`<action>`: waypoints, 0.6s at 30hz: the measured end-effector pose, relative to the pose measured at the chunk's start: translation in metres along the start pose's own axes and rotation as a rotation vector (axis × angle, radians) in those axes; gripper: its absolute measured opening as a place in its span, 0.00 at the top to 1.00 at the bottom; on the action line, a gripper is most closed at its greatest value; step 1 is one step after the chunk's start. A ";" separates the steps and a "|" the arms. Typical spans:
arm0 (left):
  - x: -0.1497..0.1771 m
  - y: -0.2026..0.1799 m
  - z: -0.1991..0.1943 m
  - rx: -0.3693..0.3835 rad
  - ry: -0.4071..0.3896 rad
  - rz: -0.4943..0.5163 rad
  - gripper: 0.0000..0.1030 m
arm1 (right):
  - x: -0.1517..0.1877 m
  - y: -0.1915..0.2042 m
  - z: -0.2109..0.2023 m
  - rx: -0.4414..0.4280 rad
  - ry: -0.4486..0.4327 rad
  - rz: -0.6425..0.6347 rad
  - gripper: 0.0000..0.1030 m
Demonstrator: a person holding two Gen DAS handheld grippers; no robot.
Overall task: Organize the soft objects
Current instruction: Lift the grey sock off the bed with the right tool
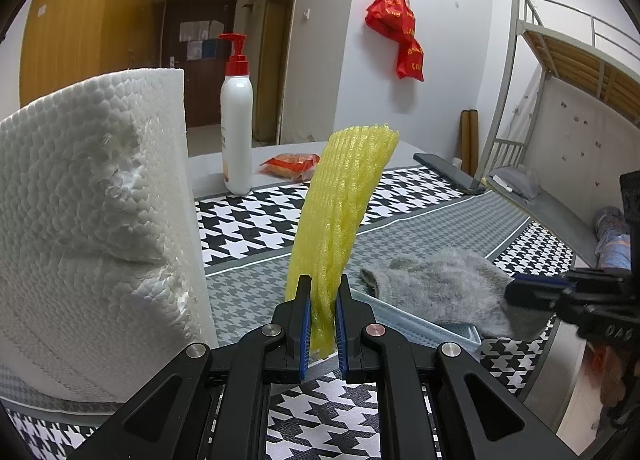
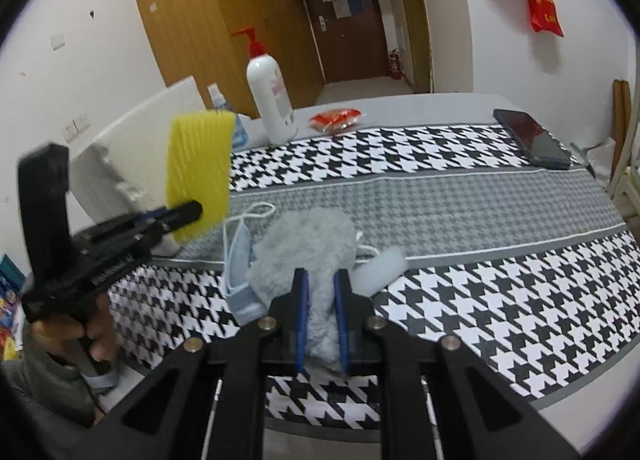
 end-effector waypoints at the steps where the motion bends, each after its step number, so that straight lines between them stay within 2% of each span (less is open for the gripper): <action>1: 0.000 0.000 0.000 -0.001 0.000 0.000 0.89 | -0.002 0.000 -0.002 0.002 -0.006 0.001 0.85; 18: 0.000 0.000 0.000 -0.006 -0.009 0.006 0.89 | -0.030 0.015 -0.066 0.035 -0.166 -0.071 0.85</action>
Point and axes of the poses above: each gripper's, at about its wrist camera, not at the fingertips, and z roughly the way its jaws point, y to its left, x to its underside, the point moved 2 cm from there along z, roughly the way its jaws point, and after that the axes turned 9 degrees about -y, right-handed, at the moved point
